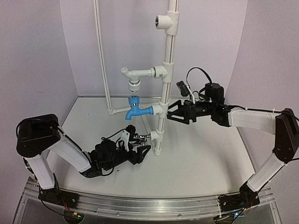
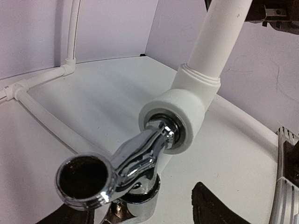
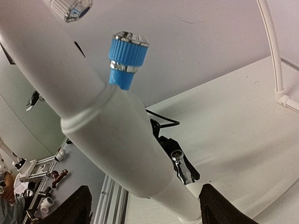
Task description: Install the water faucets
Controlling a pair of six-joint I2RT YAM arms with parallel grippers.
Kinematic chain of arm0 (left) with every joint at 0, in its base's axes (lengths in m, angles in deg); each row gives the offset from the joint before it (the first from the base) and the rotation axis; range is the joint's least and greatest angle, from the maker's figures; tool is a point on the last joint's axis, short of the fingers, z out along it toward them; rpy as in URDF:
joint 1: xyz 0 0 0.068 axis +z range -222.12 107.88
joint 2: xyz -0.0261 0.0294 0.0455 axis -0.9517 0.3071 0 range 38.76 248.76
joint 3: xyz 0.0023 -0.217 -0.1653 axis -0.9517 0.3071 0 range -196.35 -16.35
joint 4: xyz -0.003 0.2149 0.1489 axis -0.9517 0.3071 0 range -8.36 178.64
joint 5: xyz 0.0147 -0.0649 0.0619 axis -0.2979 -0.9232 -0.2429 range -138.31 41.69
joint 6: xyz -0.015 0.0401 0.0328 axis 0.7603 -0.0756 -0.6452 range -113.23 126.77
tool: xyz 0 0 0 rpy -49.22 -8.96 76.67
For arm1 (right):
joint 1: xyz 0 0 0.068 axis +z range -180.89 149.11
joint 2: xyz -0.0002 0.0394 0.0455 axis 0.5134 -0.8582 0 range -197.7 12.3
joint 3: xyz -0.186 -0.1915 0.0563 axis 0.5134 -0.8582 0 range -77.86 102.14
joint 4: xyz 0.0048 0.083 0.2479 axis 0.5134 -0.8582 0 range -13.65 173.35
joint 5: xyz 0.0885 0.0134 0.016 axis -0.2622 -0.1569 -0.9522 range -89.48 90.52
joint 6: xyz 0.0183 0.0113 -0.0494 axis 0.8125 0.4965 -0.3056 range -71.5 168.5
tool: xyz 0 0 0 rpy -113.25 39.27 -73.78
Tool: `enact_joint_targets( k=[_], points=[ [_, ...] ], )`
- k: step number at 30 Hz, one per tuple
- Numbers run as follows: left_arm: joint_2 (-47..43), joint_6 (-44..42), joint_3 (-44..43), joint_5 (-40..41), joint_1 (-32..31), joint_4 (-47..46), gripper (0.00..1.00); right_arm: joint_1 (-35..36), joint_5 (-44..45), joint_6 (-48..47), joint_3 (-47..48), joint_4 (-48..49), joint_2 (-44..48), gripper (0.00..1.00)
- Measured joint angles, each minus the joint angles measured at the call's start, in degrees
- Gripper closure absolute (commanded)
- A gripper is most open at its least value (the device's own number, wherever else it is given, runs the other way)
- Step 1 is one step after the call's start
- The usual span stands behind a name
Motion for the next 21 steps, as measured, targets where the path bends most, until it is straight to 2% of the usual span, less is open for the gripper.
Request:
enact_joint_targets(
  k=[5, 13, 21],
  points=[
    [-3.88, 2.03, 1.25, 0.91, -0.02, 1.96, 0.01, -0.05, 0.16, -0.61, 6.25, 0.21, 0.0, 0.19],
    [-15.76, 7.49, 6.19, 3.98, 0.0, 4.95, 0.0, 0.02, 0.12, -0.22, 9.67, 0.58, 0.0, 0.17],
    [-25.28, 14.4, 11.09, 6.33, -0.03, 12.01, 0.02, 1.73, 0.14, 0.67, 11.66, 0.22, -0.21, 0.25]
  ],
)
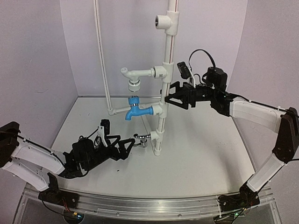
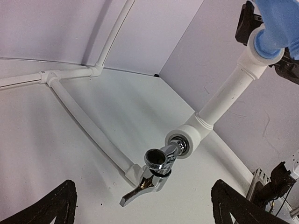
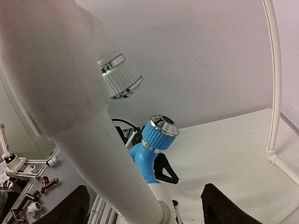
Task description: Install the water faucets
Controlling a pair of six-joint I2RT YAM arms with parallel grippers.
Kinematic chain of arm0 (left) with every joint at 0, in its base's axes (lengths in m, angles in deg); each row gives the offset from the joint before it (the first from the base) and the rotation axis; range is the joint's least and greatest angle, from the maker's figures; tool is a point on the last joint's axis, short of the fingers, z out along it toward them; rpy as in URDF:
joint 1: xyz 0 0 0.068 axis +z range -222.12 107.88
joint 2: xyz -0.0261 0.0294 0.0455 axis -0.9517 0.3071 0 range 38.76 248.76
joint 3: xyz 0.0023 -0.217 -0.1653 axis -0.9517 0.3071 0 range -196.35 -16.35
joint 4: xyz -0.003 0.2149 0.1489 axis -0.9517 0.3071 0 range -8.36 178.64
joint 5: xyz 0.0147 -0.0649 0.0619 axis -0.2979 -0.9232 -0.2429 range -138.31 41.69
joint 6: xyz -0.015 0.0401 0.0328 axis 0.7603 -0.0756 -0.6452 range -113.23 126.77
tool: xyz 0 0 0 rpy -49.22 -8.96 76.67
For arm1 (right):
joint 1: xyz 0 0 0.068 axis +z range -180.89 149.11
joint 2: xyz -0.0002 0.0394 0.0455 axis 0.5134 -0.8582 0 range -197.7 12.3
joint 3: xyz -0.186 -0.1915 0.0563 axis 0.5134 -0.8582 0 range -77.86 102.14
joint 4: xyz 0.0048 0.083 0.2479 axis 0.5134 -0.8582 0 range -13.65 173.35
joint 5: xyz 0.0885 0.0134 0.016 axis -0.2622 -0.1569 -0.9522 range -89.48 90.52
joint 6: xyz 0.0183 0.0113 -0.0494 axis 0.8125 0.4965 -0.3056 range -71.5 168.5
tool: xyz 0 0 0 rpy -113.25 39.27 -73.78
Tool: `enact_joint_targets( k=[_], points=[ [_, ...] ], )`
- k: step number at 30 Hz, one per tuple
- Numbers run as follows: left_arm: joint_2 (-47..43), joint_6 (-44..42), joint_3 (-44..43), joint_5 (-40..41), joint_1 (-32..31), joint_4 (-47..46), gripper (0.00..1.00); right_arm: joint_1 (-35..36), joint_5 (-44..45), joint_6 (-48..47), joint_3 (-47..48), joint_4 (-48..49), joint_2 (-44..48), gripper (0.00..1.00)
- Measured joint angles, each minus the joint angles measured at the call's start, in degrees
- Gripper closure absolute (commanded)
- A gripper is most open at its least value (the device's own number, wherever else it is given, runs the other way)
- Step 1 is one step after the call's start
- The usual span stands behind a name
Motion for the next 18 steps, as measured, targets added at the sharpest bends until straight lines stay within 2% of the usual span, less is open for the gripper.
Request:
enact_joint_targets(
  k=[4, 8, 13, 18],
  points=[
    [-2.97, 2.02, 0.82, -2.7, -0.42, 2.04, 0.21, 0.66, 0.03, 0.23, 2.0, 0.15, -0.21, 0.35],
    [-3.91, 2.84, 1.96, -7.74, -0.79, 2.91, 0.39, 1.12, 0.18, 0.5, 2.42, 0.38, -0.88, 0.4],
    [-0.84, 4.31, 1.95, -12.66, -1.13, 2.4, 0.49, 1.96, 0.92, 0.63, 2.42, 0.19, -2.29, 0.47],
    [9.0, 6.77, 1.41, -14.47, -1.24, -4.2, 0.58, 2.54, 1.07, 0.71, 2.42, 0.2, -2.67, 0.65]
  ],
)
